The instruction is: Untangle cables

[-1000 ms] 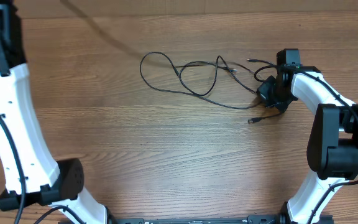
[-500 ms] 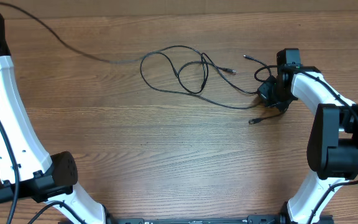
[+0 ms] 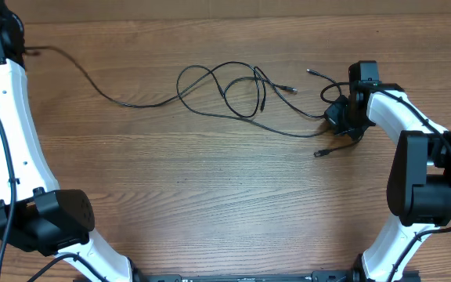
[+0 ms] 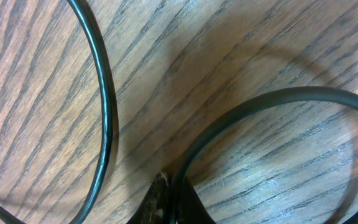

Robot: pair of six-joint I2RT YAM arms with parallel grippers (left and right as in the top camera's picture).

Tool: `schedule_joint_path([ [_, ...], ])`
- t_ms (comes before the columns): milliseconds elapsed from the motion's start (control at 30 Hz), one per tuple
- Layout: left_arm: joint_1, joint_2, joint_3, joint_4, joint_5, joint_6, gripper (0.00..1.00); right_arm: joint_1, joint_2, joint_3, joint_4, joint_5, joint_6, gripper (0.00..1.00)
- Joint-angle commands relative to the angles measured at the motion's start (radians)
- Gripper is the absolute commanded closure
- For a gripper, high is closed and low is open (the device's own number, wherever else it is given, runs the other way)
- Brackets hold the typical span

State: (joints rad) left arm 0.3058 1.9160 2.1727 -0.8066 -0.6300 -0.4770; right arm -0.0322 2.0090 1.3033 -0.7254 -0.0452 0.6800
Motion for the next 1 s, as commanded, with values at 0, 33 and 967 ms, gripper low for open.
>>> schedule_joint_path([
  [0, 0.001, -0.005, -0.068, -0.024, 0.084, -0.071, 0.96, -0.021, 0.056, -0.039, 0.006, 0.07, -0.004, 0.96],
  [33, 0.001, -0.005, -0.091, -0.034, 0.099, -0.09, 0.96, -0.021, 0.056, -0.039, 0.008, 0.07, -0.004, 0.96],
  [967, 0.109, -0.005, -0.689, 0.117, 0.073, -0.16, 0.9, -0.021, 0.056, -0.039, 0.017, 0.069, -0.004, 0.96],
])
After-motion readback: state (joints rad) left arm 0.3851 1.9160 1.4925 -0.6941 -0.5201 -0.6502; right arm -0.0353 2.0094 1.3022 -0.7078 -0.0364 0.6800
